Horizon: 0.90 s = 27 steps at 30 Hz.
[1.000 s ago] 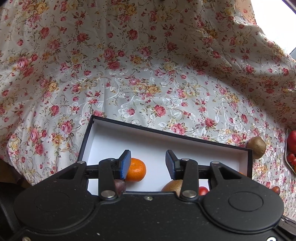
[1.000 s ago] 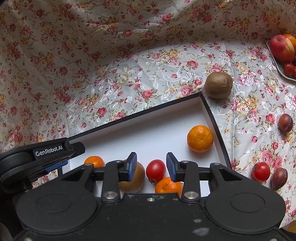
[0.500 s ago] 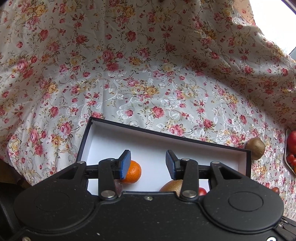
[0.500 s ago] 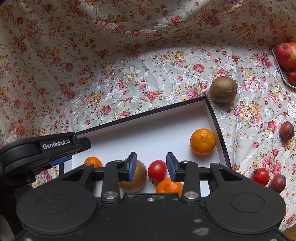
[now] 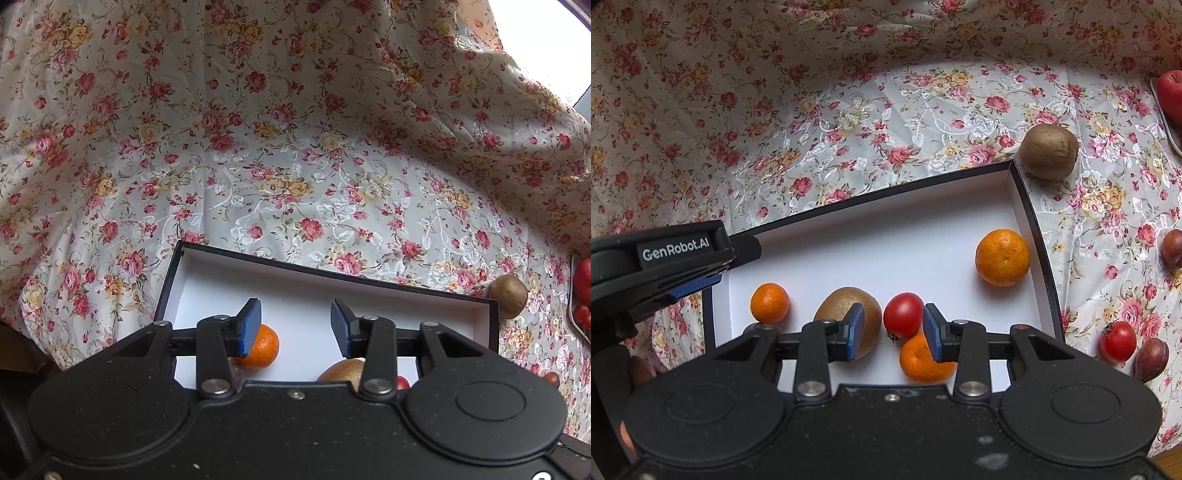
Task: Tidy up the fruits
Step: 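Withdraw both open tools from the box toward the loose fruits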
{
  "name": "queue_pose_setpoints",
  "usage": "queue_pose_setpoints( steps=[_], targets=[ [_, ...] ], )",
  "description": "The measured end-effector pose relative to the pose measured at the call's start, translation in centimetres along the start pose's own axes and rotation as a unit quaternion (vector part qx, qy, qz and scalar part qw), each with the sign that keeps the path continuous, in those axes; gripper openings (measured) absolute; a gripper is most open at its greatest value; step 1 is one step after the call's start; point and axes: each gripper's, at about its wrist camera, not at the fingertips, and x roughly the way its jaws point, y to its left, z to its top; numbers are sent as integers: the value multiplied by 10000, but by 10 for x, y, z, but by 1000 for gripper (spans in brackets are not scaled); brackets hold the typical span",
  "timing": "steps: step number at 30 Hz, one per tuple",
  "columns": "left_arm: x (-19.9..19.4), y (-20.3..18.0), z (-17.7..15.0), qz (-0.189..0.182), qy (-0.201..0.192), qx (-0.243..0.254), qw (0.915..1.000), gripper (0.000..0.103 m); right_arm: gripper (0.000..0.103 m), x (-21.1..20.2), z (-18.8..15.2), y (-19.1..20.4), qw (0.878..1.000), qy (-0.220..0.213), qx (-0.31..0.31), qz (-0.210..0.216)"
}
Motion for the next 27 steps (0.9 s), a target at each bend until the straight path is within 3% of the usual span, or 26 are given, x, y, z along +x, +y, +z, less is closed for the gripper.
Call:
queue_pose_setpoints(
  steps=[3, 8, 14, 21, 27],
  targets=[
    [0, -1, 1, 1, 3, -25, 10000, 50, 39, -10, -2, 1, 9983, -442, 94, -360],
    [-3, -8, 0, 10, -47, 52, 10000, 50, 38, -16, 1, -3, 9981, -481, 105, -361],
    [-8, -23, -2, 69, -166, 264, 9995, 50, 29, -14, 6, -2, 9968, -164, -367, -686],
    [-13, -48, -5, -7, -207, 439, 9988, 50, 23, -19, 4, -18, 9990, 67, -240, -372],
    [-17, -77, -10, -76, -251, 659, 9975, 50, 19, -28, 5, -38, 9992, 120, -75, -367]
  ],
)
